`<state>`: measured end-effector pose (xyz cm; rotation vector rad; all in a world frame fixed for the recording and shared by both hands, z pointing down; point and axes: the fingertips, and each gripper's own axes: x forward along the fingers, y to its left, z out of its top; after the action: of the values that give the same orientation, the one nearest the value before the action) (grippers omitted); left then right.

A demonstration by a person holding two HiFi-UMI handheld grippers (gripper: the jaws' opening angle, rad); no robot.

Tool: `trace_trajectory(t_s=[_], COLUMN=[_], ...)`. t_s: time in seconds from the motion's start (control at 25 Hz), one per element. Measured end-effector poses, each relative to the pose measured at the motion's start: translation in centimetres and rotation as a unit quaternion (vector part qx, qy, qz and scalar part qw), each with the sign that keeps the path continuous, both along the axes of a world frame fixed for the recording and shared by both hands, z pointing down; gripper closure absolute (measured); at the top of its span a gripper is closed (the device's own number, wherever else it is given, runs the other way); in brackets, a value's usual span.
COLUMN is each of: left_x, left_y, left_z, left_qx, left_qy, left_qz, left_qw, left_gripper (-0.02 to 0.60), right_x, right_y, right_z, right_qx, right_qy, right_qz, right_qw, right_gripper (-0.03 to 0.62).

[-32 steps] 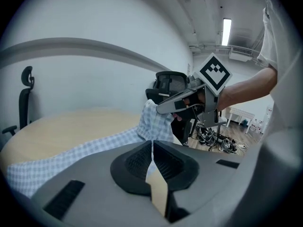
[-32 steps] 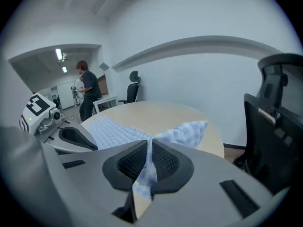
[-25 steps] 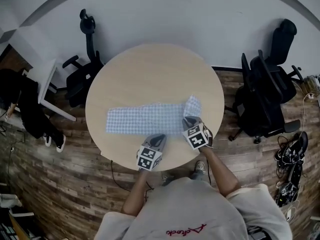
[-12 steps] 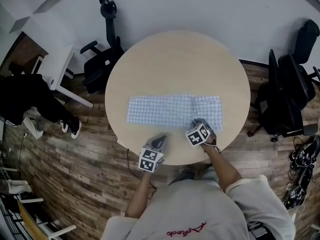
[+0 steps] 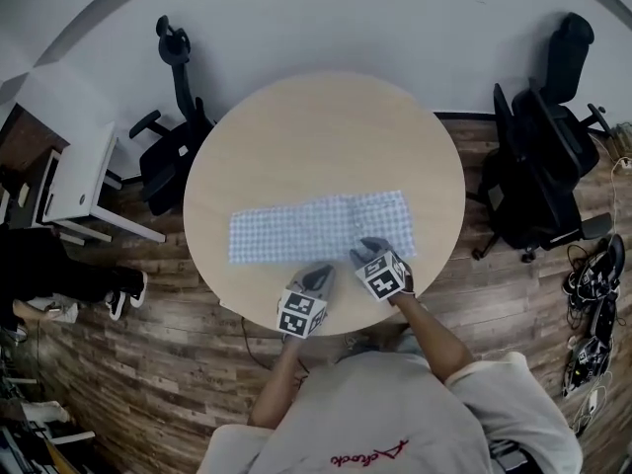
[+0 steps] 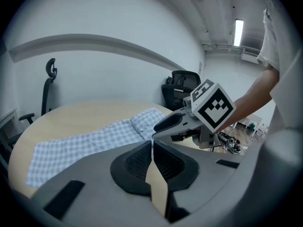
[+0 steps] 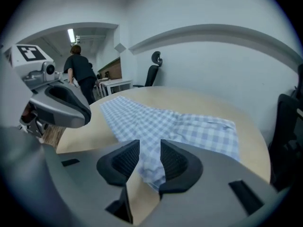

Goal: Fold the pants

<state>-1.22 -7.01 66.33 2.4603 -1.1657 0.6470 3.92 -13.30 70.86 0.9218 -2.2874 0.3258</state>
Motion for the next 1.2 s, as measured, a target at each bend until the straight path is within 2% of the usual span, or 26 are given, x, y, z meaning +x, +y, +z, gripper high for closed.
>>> trace_trajectory(t_s=[0.16,0.32,0.44,0.56,0.64,1.04,1.2], left_x=[3.2,5.9,7.7,8.8,9.1,7.3,7.8], left_y=[-1.4,-2.7,-3.6,-4.2,-4.5,-5.3,-5.2], left_z=[-0.6,-1.0,-1.3,-1.5,-1.4,-1.8,-1.9], left_qx=[0.006,0.010,0.011,0.012,0.012,0.007,0.005], left_qy=[0.007,0.016,0.019,0.017,0.015,-0.013,-0.018], left_qz=[0.023,0.035,0.038,0.036,0.030,-0.025,-0.037], left_qw=[0.9997,0.9992,0.9990,0.9992,0.9994,0.9996,0.9991], left_gripper=[0.543,0.543,0.543,0.543,0.543,0.543,0.543], right_x=[5.7,11.9,15.3,16.9,17.2,15.6,15.5], right_y=[-1.9,-3.6,-4.4,-4.6,-4.7,-5.7,-5.8], right_z=[-0.9,-0.6,0.0,0.9,1.3,4.7,4.6], right_qx=[-0.010,-0.033,-0.056,-0.088,-0.110,-0.200,-0.218], right_qy=[-0.029,-0.052,-0.076,-0.110,-0.126,-0.146,-0.169], right_qz=[0.087,0.170,0.213,0.240,0.245,0.202,0.187], right_qw=[0.996,0.984,0.972,0.960,0.955,0.948,0.943], right_gripper=[0.448,0.448,0.448,0.444,0.437,0.439,0.527])
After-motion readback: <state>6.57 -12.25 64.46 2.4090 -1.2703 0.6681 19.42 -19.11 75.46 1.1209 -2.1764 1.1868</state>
